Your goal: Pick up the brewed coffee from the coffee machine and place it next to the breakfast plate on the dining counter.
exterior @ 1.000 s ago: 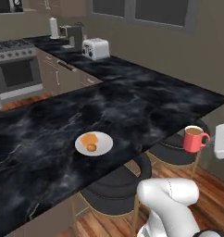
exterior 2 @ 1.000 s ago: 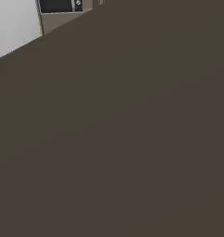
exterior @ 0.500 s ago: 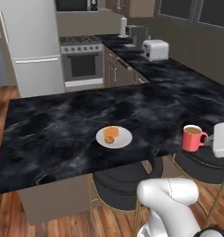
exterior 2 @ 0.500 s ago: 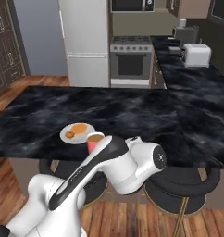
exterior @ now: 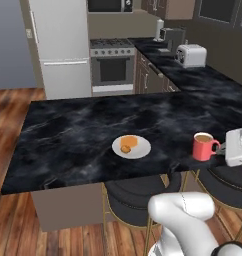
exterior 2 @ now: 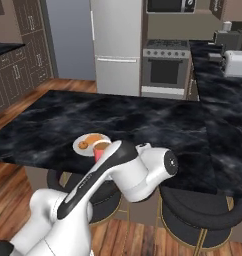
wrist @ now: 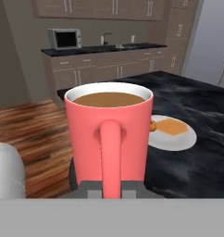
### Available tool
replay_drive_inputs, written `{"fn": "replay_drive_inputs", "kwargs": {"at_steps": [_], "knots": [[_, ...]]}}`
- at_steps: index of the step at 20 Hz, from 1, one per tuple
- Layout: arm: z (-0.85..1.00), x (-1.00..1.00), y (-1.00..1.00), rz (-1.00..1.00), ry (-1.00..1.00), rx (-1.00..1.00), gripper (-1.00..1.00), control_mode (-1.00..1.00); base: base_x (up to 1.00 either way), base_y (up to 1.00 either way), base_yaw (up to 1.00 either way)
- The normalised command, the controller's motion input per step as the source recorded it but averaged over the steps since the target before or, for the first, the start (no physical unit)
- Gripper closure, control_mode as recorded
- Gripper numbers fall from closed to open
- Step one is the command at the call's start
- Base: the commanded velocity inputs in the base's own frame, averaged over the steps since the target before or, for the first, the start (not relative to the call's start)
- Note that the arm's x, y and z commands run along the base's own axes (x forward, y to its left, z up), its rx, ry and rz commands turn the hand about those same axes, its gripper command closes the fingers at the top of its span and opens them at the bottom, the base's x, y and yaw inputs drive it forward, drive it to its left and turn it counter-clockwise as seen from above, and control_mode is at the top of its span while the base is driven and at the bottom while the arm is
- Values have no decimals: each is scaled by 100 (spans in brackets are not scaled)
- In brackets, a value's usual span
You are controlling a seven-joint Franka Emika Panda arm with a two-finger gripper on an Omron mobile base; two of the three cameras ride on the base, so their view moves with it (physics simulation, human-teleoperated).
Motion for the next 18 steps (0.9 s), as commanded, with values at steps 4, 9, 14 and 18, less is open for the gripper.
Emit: {"fn": "replay_drive_inputs", "kwargs": {"at_steps": [4, 9, 14, 18], "knots": [[0, 78, 9, 10, 0, -13, 100, -100, 0, 0, 0], [-1, 80, 1, 2, 0, -8, 100, -100, 0, 0, 0], [-15, 75, 12, 0, 0, -7, 100, -100, 0, 0, 0], [-26, 62, 15, 0, -3, 0, 100, -100, 0, 0, 0]]}}
